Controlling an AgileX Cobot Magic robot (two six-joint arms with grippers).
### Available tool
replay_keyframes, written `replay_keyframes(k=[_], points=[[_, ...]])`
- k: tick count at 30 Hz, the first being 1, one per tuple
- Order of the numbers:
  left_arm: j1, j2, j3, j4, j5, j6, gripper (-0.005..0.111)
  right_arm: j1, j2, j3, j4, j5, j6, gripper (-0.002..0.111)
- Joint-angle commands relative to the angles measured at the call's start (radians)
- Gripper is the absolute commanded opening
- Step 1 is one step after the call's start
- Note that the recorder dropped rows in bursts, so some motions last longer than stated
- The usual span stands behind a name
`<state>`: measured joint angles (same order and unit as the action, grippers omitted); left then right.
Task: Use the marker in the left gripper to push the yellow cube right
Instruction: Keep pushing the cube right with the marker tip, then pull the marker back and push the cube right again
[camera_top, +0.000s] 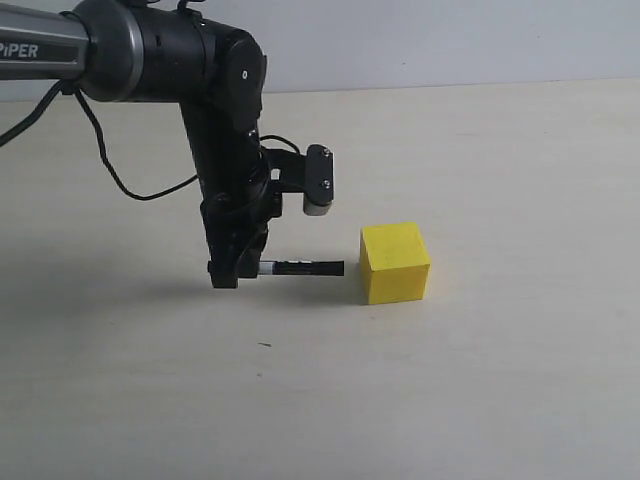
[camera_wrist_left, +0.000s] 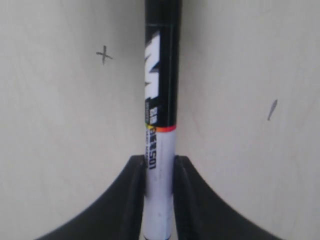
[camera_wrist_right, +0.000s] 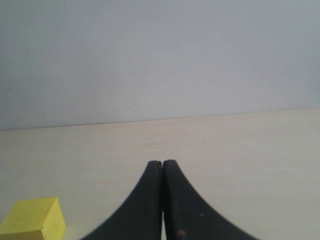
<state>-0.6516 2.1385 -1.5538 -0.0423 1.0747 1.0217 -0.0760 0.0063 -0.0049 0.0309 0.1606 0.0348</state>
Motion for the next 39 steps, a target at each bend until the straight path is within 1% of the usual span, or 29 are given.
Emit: replay_keyframes(k=[1, 4, 6, 10, 13, 15, 16, 19, 25, 32, 39], points=[[-0.034, -0.006, -0.010, -0.031, -0.076, -0.008, 0.000, -0.005, -0.006, 0.005, -0.004, -0.008, -0.005, 0.000], [-0.063, 0.029, -0.063, -0.098, -0.073, -0.008, 0.000, -0.005, -0.006, 0.005, -0.004, -0.008, -0.005, 0.000], [-0.083, 0.051, -0.105, -0.095, -0.045, -0.008, 0.000, -0.005, -0.006, 0.005, -0.004, -0.008, -0.007, 0.000], [-0.087, 0.067, -0.174, -0.063, 0.020, -0.041, 0.000, -0.005, -0.006, 0.005, -0.004, -0.008, -0.007, 0.000], [-0.081, 0.067, -0.181, -0.012, 0.062, -0.085, 0.000, -0.005, -0.006, 0.005, -0.004, -0.008, -0.005, 0.000], [-0.079, 0.069, -0.181, 0.020, 0.103, -0.085, 0.000, -0.005, -0.006, 0.005, -0.004, -0.008, -0.005, 0.000], [-0.077, 0.070, -0.181, 0.054, 0.145, -0.093, 0.000, -0.005, -0.006, 0.005, -0.004, -0.008, -0.005, 0.000], [-0.075, 0.070, -0.181, 0.063, 0.146, -0.136, 0.000, -0.005, -0.006, 0.005, -0.004, -0.008, -0.005, 0.000], [-0.075, 0.071, -0.181, 0.025, 0.136, -0.270, 0.000, -0.005, -0.006, 0.005, -0.004, -0.008, -0.005, 0.000], [-0.077, 0.118, -0.181, 0.027, 0.101, -0.296, 0.000, -0.005, -0.006, 0.005, -0.004, -0.008, -0.003, 0.000], [-0.078, 0.110, -0.183, 0.028, 0.059, -0.270, 0.000, -0.005, -0.006, 0.005, -0.004, -0.008, -0.006, 0.000]])
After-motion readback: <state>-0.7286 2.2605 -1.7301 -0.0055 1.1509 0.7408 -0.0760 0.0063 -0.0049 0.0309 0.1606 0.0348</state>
